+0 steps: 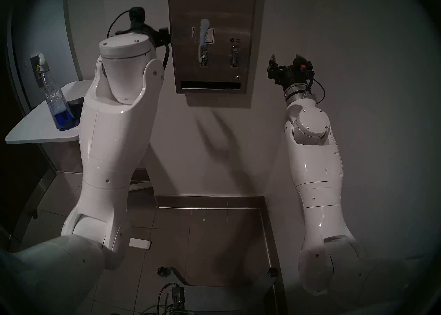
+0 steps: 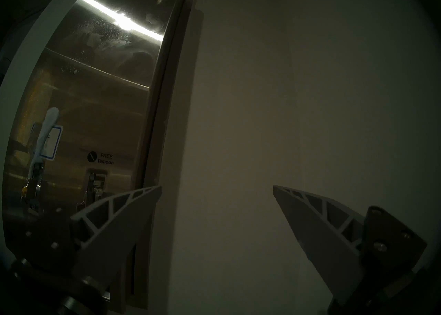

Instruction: Pick up the cleaner bottle and spray the cleaner onto the surface

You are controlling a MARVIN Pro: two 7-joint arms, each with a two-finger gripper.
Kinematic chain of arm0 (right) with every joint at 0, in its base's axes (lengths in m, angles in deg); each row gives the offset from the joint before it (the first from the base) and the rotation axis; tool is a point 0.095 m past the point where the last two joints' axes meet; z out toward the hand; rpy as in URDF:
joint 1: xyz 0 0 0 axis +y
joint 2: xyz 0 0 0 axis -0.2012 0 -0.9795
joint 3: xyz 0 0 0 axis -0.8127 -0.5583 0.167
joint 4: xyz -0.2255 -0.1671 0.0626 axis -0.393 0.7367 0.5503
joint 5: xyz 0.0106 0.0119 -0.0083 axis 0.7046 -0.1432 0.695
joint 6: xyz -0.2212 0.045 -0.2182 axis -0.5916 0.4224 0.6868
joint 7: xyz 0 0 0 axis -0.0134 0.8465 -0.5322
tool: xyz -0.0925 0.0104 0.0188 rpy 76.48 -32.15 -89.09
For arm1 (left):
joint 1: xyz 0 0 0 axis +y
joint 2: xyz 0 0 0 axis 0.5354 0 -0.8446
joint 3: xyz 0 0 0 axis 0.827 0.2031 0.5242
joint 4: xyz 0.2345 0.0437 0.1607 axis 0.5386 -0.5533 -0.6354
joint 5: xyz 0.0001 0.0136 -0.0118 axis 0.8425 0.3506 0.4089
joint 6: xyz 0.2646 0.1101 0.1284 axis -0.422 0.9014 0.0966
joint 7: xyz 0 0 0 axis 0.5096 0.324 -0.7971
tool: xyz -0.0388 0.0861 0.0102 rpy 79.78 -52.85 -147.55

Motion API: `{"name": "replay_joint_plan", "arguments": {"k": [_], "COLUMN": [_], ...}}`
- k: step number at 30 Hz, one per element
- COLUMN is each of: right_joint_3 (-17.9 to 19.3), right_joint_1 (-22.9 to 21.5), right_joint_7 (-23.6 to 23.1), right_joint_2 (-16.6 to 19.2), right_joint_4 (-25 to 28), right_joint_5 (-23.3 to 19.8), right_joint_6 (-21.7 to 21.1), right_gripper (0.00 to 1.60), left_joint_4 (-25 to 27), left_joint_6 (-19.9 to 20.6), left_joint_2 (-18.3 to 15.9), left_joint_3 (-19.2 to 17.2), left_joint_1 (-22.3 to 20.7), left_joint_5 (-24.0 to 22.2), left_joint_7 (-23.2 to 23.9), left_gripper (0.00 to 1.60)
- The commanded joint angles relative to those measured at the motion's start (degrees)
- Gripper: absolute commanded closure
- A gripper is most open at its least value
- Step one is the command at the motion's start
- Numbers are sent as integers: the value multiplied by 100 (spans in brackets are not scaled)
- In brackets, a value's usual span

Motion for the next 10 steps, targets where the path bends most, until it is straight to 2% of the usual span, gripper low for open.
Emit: {"name": "replay_joint_plan", "arguments": {"k": [1, 2, 3, 5, 10], "right_joint_3": [-18, -30, -30, -50, -74], "right_joint_1": [18, 47, 47, 93, 119], "right_joint_7": [100, 125, 125, 160, 186], "right_joint_2": [-19, -27, -27, -40, -49], "right_joint_4": [587, 688, 688, 865, 1027], "right_joint_5": [122, 150, 150, 198, 241], "right_joint_6": [-438, -628, -628, -974, -1346], "right_gripper": [0, 0, 0, 0, 0], "left_joint_4": [644, 718, 718, 1004, 1152], "left_joint_6": [-252, -337, -337, -525, -711], "left_joint_2": [190, 233, 233, 274, 276], "left_joint_3": [-151, -159, -159, -184, -166], "left_joint_1": [645, 757, 757, 1087, 1276], "left_joint_5": [-25, -41, -41, -47, -62], "left_joint_7": [-295, -373, -373, -440, -485], "left_gripper": [0, 0, 0, 0, 0]}}
